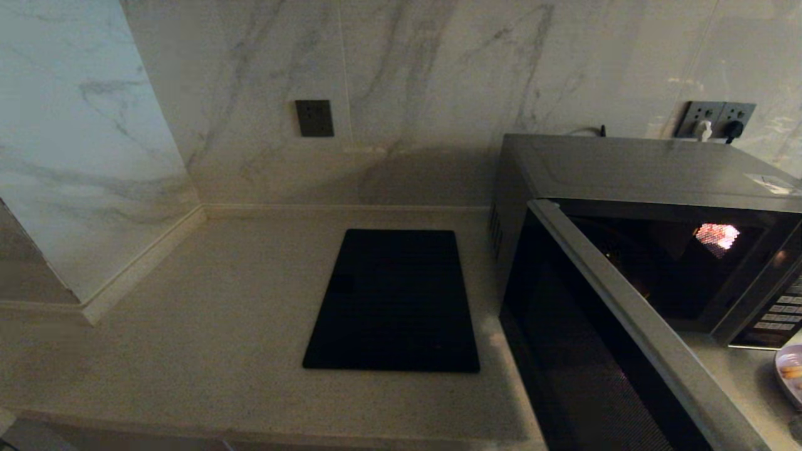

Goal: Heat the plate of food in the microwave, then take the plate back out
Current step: Open the microwave oven

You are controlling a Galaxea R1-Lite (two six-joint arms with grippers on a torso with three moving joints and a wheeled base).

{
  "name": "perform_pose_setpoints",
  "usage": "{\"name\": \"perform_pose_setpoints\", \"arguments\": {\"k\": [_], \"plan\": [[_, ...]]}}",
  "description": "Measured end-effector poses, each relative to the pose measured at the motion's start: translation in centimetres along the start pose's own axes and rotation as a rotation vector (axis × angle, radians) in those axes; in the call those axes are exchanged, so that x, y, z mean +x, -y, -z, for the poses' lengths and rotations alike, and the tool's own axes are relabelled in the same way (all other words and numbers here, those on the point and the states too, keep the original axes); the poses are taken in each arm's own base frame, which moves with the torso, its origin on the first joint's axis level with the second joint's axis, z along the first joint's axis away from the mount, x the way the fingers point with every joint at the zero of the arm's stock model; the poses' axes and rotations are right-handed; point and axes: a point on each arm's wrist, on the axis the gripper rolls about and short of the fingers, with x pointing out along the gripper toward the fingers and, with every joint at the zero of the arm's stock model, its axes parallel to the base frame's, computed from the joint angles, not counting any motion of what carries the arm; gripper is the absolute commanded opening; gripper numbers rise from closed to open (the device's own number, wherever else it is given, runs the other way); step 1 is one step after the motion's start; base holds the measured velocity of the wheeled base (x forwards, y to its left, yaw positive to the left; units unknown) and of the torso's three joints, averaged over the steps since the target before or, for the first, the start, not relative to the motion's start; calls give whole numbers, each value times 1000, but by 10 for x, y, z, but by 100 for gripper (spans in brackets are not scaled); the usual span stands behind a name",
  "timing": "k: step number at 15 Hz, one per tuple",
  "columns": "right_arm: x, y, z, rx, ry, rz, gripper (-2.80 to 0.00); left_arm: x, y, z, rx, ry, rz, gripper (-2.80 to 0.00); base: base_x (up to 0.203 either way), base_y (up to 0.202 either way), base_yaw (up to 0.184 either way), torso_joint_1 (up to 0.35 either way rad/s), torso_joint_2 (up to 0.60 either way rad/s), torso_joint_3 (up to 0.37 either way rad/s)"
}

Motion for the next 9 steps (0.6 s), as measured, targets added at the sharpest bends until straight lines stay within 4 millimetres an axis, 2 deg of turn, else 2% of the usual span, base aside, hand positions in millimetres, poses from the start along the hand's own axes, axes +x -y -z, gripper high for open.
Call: {"name": "perform_pose_setpoints", "arguments": {"k": [9], "plan": [[22,-8,-10,-31,-75,-26,-280,0,0,0,0,0,0,-280,0,0,0,0,0,0]]}}
